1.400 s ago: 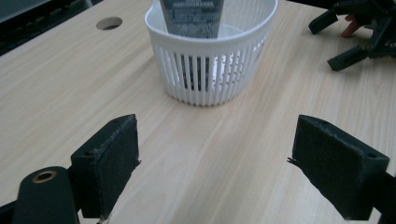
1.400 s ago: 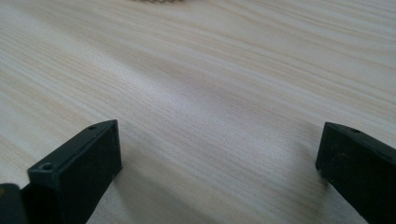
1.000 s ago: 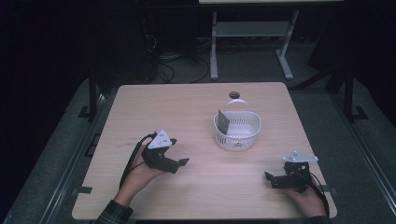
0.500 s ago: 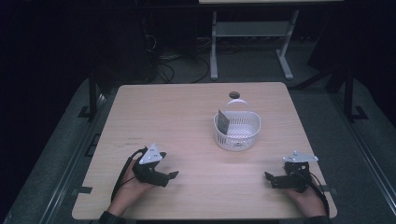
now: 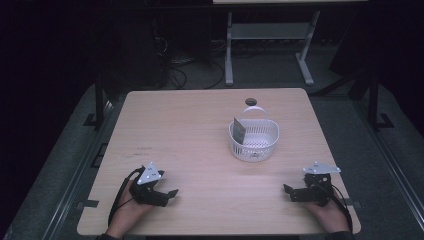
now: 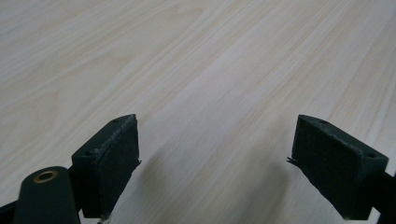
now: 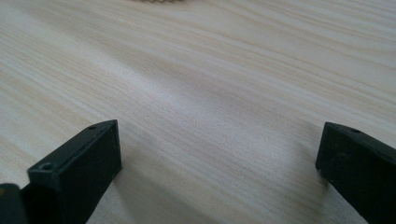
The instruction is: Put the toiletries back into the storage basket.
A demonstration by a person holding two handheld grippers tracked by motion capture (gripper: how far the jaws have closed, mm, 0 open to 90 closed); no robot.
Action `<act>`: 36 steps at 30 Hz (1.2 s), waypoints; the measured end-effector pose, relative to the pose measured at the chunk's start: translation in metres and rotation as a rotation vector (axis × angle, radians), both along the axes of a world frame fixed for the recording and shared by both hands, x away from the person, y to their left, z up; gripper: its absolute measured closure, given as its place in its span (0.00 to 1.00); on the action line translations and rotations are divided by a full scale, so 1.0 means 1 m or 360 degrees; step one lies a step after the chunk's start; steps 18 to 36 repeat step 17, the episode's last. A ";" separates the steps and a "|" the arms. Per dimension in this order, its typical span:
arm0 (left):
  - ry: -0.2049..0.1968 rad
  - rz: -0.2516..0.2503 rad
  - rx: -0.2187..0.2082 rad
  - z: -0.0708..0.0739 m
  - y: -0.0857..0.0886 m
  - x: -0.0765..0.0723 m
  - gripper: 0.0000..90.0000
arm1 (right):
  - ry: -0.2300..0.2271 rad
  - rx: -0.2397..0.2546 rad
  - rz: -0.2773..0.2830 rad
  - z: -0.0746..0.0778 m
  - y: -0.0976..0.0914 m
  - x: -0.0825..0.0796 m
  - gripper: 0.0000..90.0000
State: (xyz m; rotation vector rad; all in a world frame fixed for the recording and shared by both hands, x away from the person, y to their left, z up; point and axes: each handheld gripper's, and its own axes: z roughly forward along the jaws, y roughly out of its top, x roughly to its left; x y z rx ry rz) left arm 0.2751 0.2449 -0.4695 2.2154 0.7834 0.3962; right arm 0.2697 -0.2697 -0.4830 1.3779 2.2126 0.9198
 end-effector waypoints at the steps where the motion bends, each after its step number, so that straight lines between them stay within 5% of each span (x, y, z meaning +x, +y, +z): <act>1: -0.0002 0.0009 0.0013 -0.002 0.001 -0.001 0.16 | 0.0000 0.0000 0.0000 0.000 0.000 0.000 0.00; 12: 0.0058 0.0032 -0.0015 -0.006 0.008 0.001 0.15 | 0.0001 -0.0001 0.0000 0.000 0.000 0.000 0.00; 36: 0.0059 0.0032 -0.0016 -0.006 0.008 0.001 0.15 | -0.0001 -0.0001 0.0000 0.000 0.000 0.000 0.00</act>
